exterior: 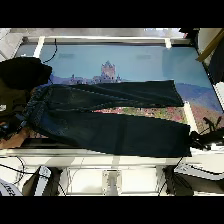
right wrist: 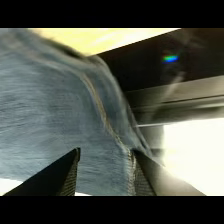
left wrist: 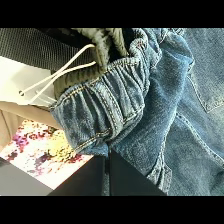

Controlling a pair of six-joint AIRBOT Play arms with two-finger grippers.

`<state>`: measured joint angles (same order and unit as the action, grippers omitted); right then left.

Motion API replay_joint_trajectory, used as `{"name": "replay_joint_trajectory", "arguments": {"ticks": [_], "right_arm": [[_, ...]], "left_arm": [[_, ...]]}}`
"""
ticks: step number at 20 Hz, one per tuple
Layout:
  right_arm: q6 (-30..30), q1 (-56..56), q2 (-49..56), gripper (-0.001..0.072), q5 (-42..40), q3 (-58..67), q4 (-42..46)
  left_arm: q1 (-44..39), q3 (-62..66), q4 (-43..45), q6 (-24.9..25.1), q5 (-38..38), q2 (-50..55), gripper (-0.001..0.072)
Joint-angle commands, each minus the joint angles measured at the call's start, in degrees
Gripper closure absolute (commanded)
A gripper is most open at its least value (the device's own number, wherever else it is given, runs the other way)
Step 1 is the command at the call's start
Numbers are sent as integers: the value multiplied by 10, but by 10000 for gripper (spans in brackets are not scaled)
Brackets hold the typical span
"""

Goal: Fold the clothes and pants, and hang the long-sleeved shirts on hangers.

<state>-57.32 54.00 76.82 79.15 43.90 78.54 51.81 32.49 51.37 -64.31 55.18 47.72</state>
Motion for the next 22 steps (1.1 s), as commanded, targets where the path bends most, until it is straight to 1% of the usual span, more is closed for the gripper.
{"name": "replay_joint_trajectory", "arguments": {"ticks": [1, 3, 7, 8, 10, 14, 16, 17, 18, 19, 20, 21, 22], "right_arm": [[-15, 0, -3, 303, 73, 64, 33], [-16, 11, -3, 303, 67, 60, 16], [-2, 47, -3, 301, 26, -13, -8], [-2, 49, -3, 299, 16, -26, -10], [-2, 49, -3, 253, 3, -45, 2], [-6, 49, -3, 253, -24, -73, 5], [-1, 49, -3, 258, -25, -73, -24], [11, 49, -3, 268, -21, -72, -47], [32, 49, -3, 382, -9, -68, -68], [50, 49, -3, 584, 14, -58, -83], [56, 49, -3, 658, 39, -44, -87], [57, 49, -4, 676, 69, -23, -87], [58, 49, -7, 689, 98, 0, -88]], "left_arm": [[1, 0, 0, 0, -2, 0, 670], [1, 0, 0, 0, -2, 0, 669], [1, 0, 0, 0, -2, 0, 669], [1, 0, 0, 0, -2, 0, 669], [1, 0, 0, 0, -2, 0, 669], [1, 0, 1, 0, -2, 0, 669], [0, 0, 7, 0, -2, 0, 669], [1, 0, 9, 0, -2, 0, 669], [1, 1, 9, 0, -2, 0, 669], [1, 1, 9, 0, -3, 0, 670], [1, 4, 10, 0, -2, -1, 670], [1, 11, 22, -10, 4, 0, 671], [1, 24, 48, -36, 17, 0, 671]]}}
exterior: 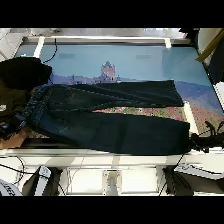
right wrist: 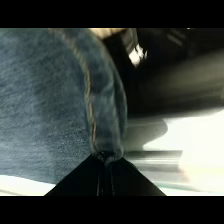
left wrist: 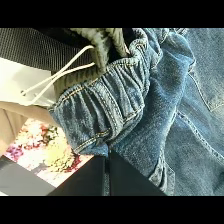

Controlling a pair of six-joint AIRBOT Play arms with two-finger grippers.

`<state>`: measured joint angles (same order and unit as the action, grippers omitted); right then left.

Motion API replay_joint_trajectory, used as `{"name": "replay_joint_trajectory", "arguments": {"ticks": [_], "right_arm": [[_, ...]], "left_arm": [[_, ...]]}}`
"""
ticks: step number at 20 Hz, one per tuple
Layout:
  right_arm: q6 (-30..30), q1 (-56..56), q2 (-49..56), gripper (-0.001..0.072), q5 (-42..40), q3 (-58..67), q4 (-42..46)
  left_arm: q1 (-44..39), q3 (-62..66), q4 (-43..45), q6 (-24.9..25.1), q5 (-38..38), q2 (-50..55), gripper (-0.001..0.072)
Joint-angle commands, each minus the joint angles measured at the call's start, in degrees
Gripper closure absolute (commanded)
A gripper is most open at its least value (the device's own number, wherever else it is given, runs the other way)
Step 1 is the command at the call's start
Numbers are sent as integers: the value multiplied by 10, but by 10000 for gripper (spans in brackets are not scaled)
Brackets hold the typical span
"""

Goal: Fold the clothes and pants, and hang the long-sleeved shirts on hangers.

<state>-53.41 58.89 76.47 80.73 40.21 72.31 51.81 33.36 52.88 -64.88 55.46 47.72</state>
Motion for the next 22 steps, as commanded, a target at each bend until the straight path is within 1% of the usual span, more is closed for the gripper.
{"name": "replay_joint_trajectory", "arguments": {"ticks": [1, 2, 4, 5, 7, 8, 10, 11, 12, 13, 14, 16, 18, 20, 22], "right_arm": [[19, 0, -10, 689, 106, 63, -36], [19, 0, -17, 689, 119, 89, -60], [14, -2, -34, 690, 119, 139, -150], [14, -10, -39, 691, 111, 160, -196], [-8, -52, -40, 691, 76, 199, -257], [-26, -82, -38, 692, 47, 217, -265], [-68, -156, -38, 693, -45, 252, -256], [-91, -187, -37, 693, -99, 264, -245], [-127, -213, -29, 694, -154, 278, -232], [-161, -229, -15, 694, -186, 292, -224], [-181, -242, 5, 693, -204, 308, -225], [-209, -264, 50, 693, -212, 335, -225], [-231, -283, 99, 692, -225, 360, -226], [-242, -299, 136, 692, -258, 376, -226], [-267, -317, 162, 692, -316, 382, -228]], "left_arm": [[1, 32, 71, -49, 30, 0, 671], [0, 50, 109, -62, 45, 0, 671], [0, 87, 155, -87, 62, 0, 671], [-2, 102, 154, -87, 62, 0, 671], [-24, 137, 152, -95, 58, 5, 671], [-45, 158, 152, -104, 56, 14, 672], [-98, 196, 153, -126, 31, 46, 672], [-126, 215, 163, -147, 9, 69, 672], [-155, 235, 182, -174, -16, 99, 672], [-181, 255, 203, -200, -37, 129, 672], [-207, 277, 226, -223, -56, 165, 672], [-247, 324, 275, -276, -91, 233, 672], [-273, 376, 319, -320, -104, 301, 672], [-294, 421, 326, -325, -110, 361, 672], [-312, 450, 326, -329, -134, 405, 672]]}}
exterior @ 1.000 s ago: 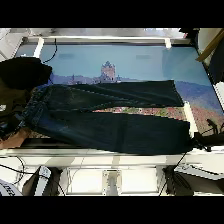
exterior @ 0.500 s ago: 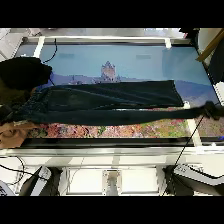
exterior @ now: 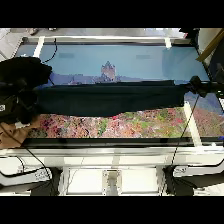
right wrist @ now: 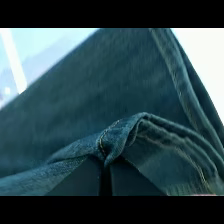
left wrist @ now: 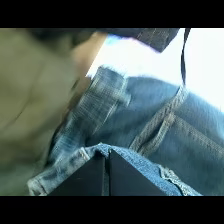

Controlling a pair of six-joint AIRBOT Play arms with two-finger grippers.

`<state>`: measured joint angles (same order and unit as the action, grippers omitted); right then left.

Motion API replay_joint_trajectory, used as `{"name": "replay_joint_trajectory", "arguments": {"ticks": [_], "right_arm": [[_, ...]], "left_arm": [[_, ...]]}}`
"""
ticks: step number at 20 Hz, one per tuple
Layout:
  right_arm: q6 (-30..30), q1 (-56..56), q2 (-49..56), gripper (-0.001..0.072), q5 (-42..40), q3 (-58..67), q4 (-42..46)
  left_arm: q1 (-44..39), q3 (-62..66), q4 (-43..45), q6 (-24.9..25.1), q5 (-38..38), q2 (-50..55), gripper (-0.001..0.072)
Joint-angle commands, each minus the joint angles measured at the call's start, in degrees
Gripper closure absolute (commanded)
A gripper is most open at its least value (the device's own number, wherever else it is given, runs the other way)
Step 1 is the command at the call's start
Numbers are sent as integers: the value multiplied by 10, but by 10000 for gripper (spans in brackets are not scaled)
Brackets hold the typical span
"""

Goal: Fold the clothes and pants, and hang the long-sleeved shirts on hangers.

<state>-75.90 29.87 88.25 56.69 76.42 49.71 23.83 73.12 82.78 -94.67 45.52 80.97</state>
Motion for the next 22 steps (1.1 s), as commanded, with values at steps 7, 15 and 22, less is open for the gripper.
{"name": "replay_joint_trajectory", "arguments": {"ticks": [7, 15, 22], "right_arm": [[-62, -55, 73, 169, -188, 23, -18], [-81, 7, 73, 145, 56, 122, 127], [-32, 32, 179, 166, 187, 201, 128]], "left_arm": [[-41, 65, 27, -68, -83, 121, 635], [-75, 67, 22, -63, -85, -19, 248], [-359, 82, 29, 101, -114, -5, 306]]}}
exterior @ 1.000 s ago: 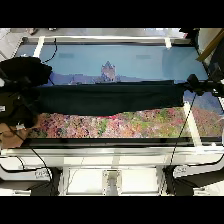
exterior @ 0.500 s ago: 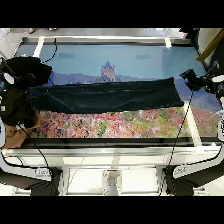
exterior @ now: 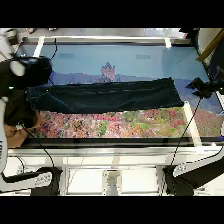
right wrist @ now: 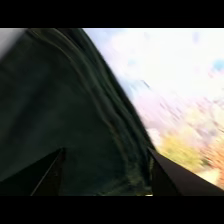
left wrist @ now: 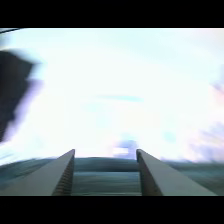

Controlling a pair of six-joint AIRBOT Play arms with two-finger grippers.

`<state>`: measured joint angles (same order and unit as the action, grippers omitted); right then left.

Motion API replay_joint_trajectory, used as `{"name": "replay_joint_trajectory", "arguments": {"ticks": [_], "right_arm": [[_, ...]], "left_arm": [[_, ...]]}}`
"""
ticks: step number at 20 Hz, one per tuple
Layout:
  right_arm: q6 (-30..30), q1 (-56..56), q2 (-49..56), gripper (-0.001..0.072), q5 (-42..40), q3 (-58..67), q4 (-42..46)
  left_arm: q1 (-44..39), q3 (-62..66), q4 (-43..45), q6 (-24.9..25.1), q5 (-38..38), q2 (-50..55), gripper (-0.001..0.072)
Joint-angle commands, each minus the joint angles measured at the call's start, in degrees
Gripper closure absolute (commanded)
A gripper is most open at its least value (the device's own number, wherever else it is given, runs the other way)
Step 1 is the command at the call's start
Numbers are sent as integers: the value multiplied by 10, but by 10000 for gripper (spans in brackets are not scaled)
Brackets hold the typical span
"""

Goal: Fold the clothes and pants, and hang the long-sleeved shirts on hangers.

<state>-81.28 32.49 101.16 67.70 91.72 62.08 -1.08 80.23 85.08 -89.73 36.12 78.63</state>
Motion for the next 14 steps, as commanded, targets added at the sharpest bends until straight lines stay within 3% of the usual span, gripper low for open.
{"name": "replay_joint_trajectory", "arguments": {"ticks": [1, 3, 7, 8, 11, 14], "right_arm": [[23, 3, 82, 166, 103, 85, -4], [23, 0, 136, 165, 130, 155, -6], [23, 0, 196, 165, 135, 230, -8], [23, 0, 207, 165, 135, 239, -9], [23, 0, 227, 165, 134, 241, -9], [31, -5, 243, 165, 144, 241, -35]], "left_arm": [[-146, 35, 11, 52, -22, 50, 351], [-204, 137, 16, 52, 15, 145, 353], [-259, 443, 15, 54, 238, 365, 354], [-268, 474, 11, 54, 256, 395, 355], [-288, 423, -60, 84, 260, 407, 356], [-307, 392, -76, 97, 266, 407, 356]]}}
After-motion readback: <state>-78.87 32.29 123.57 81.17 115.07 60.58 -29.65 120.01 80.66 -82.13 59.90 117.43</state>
